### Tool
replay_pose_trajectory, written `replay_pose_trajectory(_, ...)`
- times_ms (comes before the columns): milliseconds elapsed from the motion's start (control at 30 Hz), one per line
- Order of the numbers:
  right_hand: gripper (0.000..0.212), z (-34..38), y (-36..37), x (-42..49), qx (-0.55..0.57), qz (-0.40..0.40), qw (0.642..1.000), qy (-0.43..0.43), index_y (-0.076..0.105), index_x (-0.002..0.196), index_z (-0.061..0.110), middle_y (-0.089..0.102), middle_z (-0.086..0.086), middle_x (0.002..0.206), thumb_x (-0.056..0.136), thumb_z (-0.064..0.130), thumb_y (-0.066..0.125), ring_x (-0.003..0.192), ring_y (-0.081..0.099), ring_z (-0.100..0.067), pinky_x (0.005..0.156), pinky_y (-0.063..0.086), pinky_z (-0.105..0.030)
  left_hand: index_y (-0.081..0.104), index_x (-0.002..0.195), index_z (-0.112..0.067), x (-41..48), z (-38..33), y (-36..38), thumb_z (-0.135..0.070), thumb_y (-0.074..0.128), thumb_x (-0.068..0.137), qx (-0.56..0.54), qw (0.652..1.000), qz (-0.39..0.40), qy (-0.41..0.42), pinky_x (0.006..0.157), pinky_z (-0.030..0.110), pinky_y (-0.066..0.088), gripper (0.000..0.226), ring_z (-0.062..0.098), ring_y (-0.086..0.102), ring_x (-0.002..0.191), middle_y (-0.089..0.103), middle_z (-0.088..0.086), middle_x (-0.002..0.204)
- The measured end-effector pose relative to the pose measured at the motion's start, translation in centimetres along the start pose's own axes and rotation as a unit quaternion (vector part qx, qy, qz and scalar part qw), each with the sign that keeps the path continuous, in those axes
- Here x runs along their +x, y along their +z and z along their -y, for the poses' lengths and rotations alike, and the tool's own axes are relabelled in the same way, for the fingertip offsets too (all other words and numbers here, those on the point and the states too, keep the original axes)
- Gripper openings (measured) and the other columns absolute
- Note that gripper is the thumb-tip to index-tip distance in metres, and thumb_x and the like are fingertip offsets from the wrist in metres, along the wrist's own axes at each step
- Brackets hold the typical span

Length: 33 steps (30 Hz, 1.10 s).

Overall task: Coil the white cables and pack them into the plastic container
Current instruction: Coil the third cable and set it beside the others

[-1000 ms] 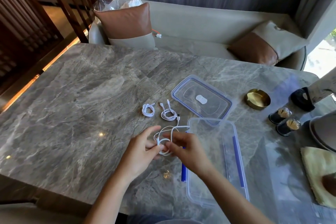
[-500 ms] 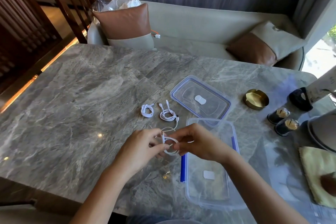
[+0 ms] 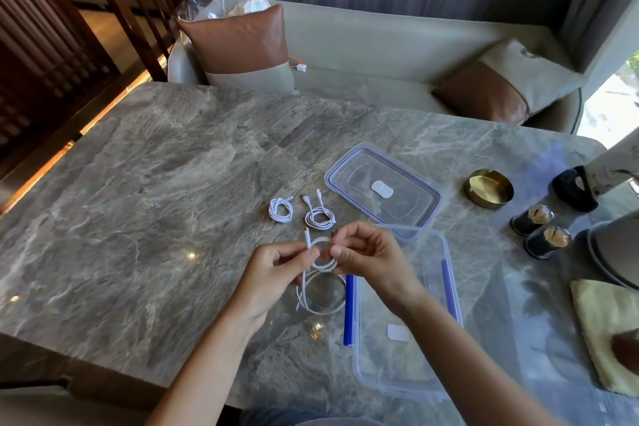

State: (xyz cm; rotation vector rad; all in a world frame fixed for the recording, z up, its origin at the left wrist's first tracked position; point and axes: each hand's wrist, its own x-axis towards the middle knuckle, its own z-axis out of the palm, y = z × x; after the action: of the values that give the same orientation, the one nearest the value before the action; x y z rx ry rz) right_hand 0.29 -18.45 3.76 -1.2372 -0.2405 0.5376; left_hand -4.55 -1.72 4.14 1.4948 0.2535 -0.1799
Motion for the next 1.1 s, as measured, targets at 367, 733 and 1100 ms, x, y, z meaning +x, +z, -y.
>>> replay_pose_trajectory(367,0.048,-1.2,2.5,-0.2,-0.121,0.041,0.967,0.222,0.069,0.099,0.014,0.072,-0.01,0.095,0.099,0.044,0.032,0.077,0.068,-0.013,0.07,0.053,-0.027,0.068,0.074,-0.009,2.2,0.3,1.2,-0.014,0.06,0.087,-0.173,0.961,-0.214,0.004,0.052,0.016,0.051,0.016,0.003,0.052,0.047,0.059,-0.007,0.054)
replay_pose_trajectory(733,0.022,-2.3,2.7,0.9,-0.131,-0.087,0.985,0.069,0.068,0.095,0.004,0.065,-0.012,0.079,0.096,0.015,0.049,0.072,0.059,-0.019,0.072,0.047,-0.034,0.073,0.064,-0.023,1.1,1.8,-1.0,-0.012,0.064,0.084,0.096,0.995,-0.03,0.004,0.055,0.012,0.043,0.024,0.0,0.059,0.057,0.07,-0.007,0.057)
replay_pose_trajectory(1100,0.019,1.6,-0.8,1.4,-0.255,0.252,0.92,0.157,0.066,0.102,-0.005,0.063,-0.009,0.084,0.087,0.006,0.062,0.076,0.059,-0.026,0.068,0.056,-0.024,0.062,0.107,-0.027,0.3,-0.8,-2.9,-0.022,0.077,0.07,0.207,0.969,0.138,0.0,0.077,0.018,0.044,0.04,-0.003,0.06,0.084,0.067,-0.012,0.099)
